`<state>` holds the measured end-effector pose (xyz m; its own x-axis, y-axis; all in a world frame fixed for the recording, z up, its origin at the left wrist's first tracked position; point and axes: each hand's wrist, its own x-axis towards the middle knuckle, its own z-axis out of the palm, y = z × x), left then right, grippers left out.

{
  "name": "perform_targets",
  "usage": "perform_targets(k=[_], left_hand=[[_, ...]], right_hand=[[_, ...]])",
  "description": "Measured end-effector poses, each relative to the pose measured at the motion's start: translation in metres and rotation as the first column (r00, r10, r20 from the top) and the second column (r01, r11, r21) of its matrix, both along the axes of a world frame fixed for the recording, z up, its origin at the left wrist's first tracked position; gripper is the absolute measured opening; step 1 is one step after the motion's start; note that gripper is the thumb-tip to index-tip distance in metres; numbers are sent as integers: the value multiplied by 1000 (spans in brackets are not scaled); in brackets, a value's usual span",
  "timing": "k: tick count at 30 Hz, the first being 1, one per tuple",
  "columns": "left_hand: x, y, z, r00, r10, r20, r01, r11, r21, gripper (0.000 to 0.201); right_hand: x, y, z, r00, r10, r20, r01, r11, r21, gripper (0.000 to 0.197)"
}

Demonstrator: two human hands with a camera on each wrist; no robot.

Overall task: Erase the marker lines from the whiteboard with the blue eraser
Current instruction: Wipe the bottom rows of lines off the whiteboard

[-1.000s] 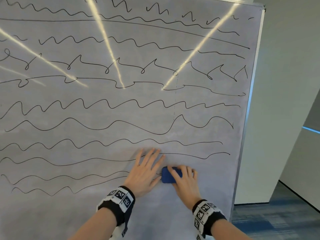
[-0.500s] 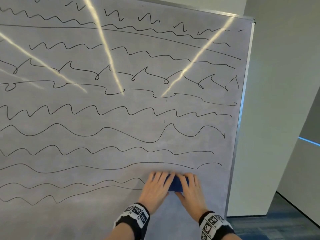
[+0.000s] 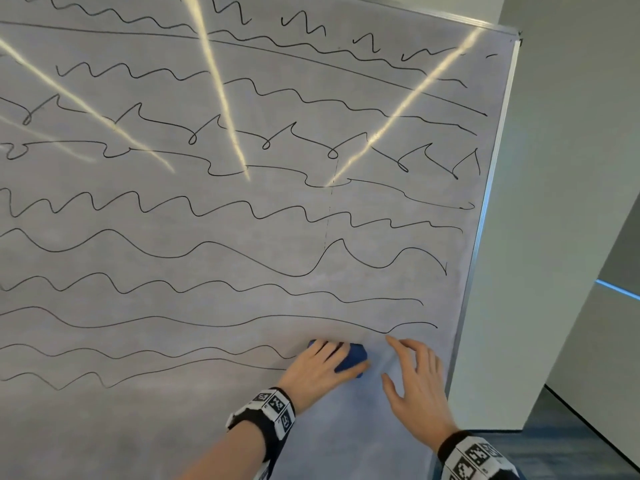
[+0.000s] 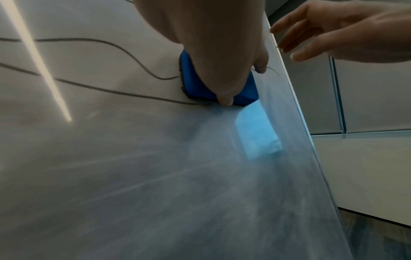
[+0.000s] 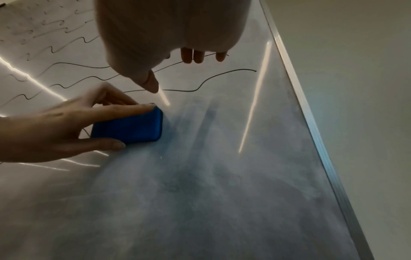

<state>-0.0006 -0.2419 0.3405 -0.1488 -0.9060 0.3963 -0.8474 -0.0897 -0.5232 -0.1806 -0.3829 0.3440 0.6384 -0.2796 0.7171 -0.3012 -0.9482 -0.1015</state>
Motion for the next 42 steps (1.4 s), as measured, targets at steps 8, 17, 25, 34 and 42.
perform_targets(k=[8,17,25,34,42], left_hand=[[44,76,-17,958,271,-98,-283,947,-150,81],[58,74,-22,998,-25,64,22,999,45,82],[75,111,-20,985,145,-97,-152,986,-67,95],[70,89,-18,995,-12,100,-7,982,188,71],[105,140,-26,999,17,39,-15,998,-56,74]], right_hand=[[46,48,-6,1000,20,6,-20,998,51,57],[61,87,-6,999,-35,-33,36,998,56,54],[62,107,-10,994,-79,-79,83,995,52,53],[46,116,-1,986,-153,-67,155,988,29,52],[35,114,-1,982,-180,-66,183,982,48,50]])
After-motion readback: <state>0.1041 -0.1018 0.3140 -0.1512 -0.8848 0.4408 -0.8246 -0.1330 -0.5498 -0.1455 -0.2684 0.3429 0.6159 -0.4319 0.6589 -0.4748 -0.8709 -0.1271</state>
